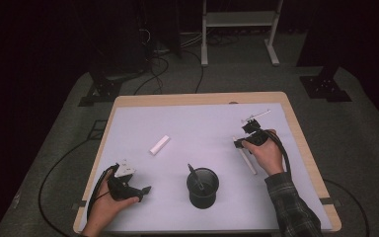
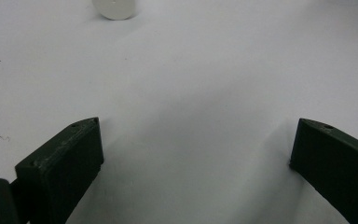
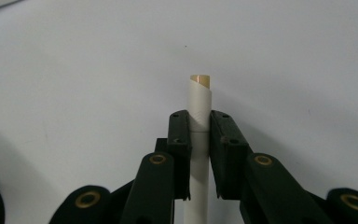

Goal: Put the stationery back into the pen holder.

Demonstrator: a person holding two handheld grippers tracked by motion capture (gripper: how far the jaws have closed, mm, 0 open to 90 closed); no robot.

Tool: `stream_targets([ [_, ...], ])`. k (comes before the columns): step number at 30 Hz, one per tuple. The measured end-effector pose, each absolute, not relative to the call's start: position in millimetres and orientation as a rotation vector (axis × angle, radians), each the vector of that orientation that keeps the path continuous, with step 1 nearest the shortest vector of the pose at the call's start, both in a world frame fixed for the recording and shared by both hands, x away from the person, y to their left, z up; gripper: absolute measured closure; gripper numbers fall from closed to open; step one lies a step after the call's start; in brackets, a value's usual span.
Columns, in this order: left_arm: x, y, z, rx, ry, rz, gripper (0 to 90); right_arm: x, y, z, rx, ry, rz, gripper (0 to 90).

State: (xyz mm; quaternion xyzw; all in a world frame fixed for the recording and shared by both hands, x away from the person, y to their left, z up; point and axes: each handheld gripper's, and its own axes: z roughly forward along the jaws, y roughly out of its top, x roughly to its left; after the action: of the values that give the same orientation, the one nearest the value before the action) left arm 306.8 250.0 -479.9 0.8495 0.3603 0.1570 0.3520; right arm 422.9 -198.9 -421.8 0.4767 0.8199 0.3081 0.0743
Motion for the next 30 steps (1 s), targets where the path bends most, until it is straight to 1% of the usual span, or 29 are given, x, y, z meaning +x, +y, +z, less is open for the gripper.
stream_targets([
  [20,306.9,250.2,-479.8,2.201,0.929,0.409,1.6,396.9,-219.1,-412.4,1.372,2.361,1.25,78.3],
  [30,307.0,250.2,-479.8,2.2,0.929,0.408,1.6,386.5,-213.5,-402.1,1.294,2.362,1.326,78.2],
])
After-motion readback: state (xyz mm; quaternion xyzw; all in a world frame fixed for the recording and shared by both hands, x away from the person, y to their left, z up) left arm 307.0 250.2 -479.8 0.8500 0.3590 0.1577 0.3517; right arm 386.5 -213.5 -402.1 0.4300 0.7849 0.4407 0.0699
